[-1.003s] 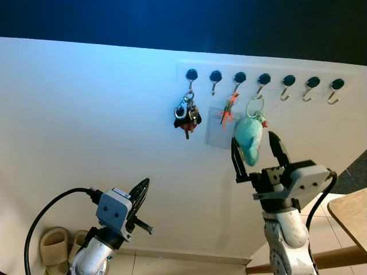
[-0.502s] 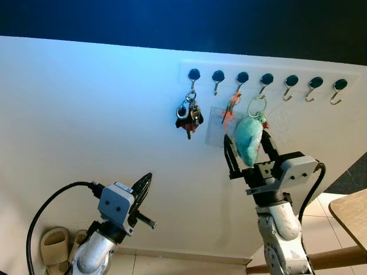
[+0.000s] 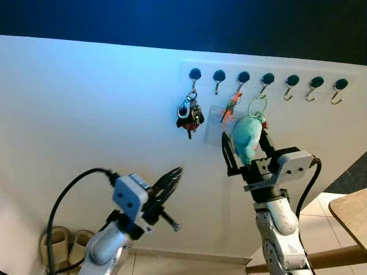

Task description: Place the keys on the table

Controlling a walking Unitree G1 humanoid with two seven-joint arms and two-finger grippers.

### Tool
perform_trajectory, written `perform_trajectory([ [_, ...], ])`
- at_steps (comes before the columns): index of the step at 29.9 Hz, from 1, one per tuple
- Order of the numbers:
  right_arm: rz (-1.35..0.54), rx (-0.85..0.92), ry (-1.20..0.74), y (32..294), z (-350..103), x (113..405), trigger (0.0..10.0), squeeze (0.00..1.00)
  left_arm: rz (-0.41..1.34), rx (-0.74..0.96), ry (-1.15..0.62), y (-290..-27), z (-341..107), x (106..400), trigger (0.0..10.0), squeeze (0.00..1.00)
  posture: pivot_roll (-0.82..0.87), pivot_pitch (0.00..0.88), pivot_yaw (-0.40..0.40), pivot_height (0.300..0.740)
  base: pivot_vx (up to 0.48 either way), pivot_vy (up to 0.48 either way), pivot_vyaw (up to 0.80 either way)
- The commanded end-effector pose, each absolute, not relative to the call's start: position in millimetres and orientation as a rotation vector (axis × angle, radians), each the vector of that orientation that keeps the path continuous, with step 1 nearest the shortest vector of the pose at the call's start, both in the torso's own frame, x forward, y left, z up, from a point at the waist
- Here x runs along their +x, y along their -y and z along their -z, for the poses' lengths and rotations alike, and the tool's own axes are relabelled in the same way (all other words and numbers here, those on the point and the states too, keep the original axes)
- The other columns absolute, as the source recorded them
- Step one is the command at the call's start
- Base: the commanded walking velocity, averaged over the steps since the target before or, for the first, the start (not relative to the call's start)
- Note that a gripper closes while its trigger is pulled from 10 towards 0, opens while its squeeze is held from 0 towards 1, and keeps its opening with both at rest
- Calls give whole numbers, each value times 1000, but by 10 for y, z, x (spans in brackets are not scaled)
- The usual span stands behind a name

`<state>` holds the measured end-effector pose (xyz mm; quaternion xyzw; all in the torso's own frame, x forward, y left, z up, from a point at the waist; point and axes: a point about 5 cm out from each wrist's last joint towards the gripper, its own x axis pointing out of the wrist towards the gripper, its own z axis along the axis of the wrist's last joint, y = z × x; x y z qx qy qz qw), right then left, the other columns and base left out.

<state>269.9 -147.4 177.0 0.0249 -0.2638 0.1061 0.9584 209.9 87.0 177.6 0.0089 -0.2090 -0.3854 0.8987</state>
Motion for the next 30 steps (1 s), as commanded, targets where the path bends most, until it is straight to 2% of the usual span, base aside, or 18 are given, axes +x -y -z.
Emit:
perform_trajectory([
  [1,-195,59,513,1516,-1742,2718,10000,0,841,30,454,-800,-1846,2079,10000,0,75,60,-68,740,0,0,0],
  [13,-196,66,513,1516,-1736,2718,10000,0,826,32,483,-779,-1949,2128,10000,0,72,54,-67,740,0,0,0],
  [14,-196,69,513,1515,-1740,2720,7255,0,825,36,477,-785,-1939,2127,10000,0,72,54,-68,740,0,0,0],
  [15,-196,69,513,1515,-1740,2720,7255,0,825,36,477,-785,-1939,2127,10000,0,72,54,-68,740,0,0,0],
  [16,-196,71,514,1515,-1745,2726,3059,0,822,41,473,-791,-1937,2128,10000,0,72,54,-69,740,0,0,0],
  [17,-196,71,514,1515,-1745,2726,3059,0,822,41,473,-791,-1937,2128,10000,0,72,54,-69,740,0,0,0],
  [18,-196,74,516,1515,-1751,2731,0,0,817,47,471,-794,-1937,2130,10000,0,74,53,-71,740,0,0,0],
  [30,-203,98,519,1519,-1764,2729,0,0,803,61,469,-803,-1960,2139,10000,0,72,57,-73,740,0,0,0],
])
